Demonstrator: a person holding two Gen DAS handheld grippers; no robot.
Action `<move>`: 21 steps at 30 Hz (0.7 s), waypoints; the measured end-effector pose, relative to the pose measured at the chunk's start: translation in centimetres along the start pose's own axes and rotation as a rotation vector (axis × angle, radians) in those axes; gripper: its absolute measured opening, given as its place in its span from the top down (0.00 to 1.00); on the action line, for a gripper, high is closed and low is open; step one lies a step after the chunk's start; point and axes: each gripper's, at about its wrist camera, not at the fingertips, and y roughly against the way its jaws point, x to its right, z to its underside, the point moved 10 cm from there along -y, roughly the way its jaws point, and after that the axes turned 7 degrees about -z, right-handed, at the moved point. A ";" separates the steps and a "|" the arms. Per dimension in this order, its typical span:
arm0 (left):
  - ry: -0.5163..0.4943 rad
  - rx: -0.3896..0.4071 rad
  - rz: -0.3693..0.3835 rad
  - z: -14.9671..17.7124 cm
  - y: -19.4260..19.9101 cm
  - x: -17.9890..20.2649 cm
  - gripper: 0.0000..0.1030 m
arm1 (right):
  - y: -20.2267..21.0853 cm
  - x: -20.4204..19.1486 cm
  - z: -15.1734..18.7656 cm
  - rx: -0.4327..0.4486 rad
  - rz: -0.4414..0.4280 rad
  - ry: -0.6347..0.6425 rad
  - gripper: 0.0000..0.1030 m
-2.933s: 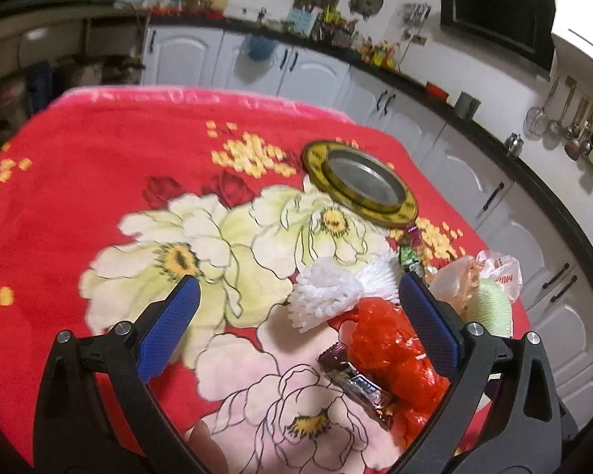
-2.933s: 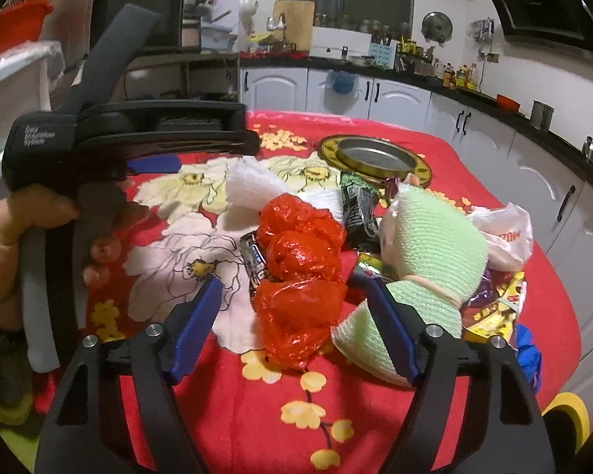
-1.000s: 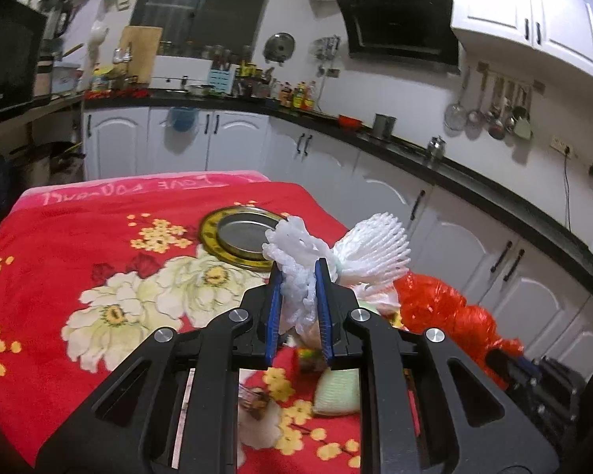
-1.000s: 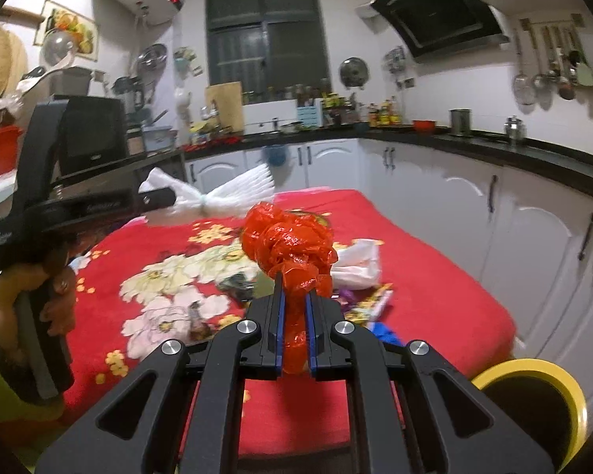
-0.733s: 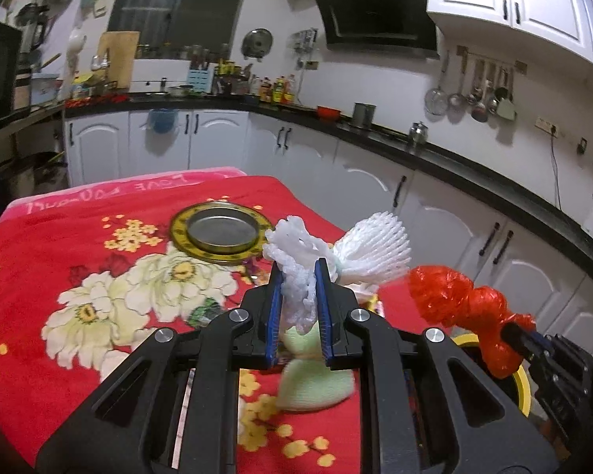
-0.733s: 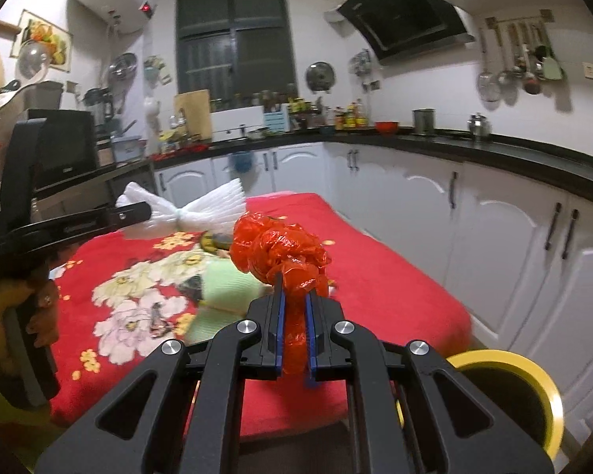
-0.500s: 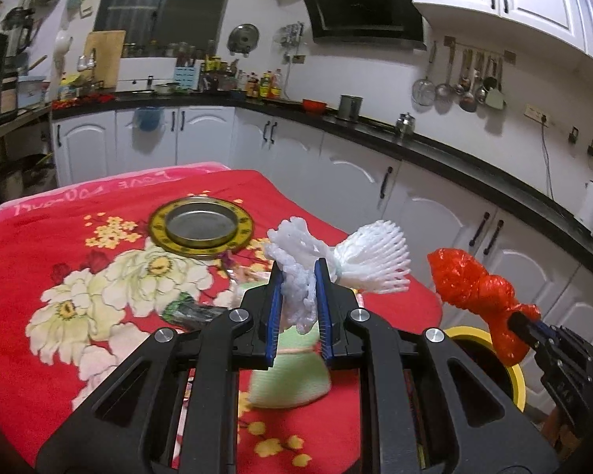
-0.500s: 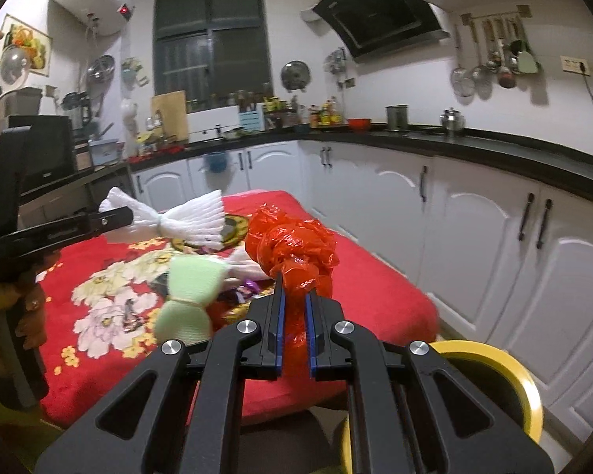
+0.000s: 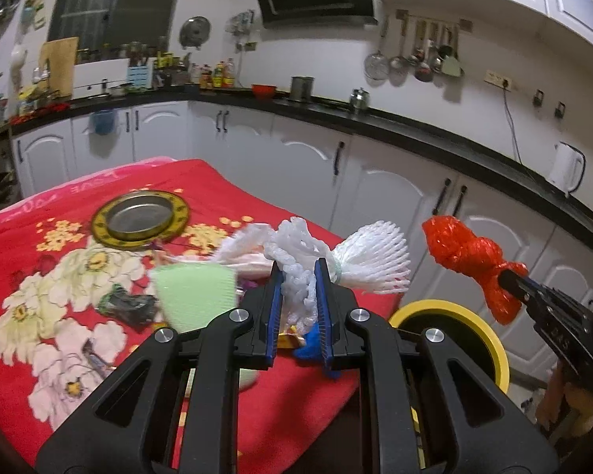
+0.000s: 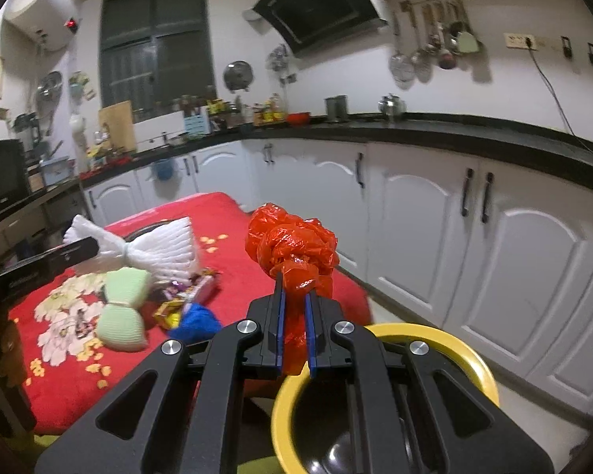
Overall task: Collect trash
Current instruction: 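Carry the red bag and white mesh foam over the yellow bin with both tools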
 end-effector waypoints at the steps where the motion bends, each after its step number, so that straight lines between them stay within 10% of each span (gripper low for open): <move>1: -0.011 -0.002 0.008 0.2 -0.2 0.6 0.90 | 0.1 0.8 0.2 -0.003 0.013 -0.011 0.92; 21: -0.199 -0.151 0.151 6.9 -4.1 11.9 0.89 | 1.3 8.2 4.2 -0.097 0.091 -0.143 0.92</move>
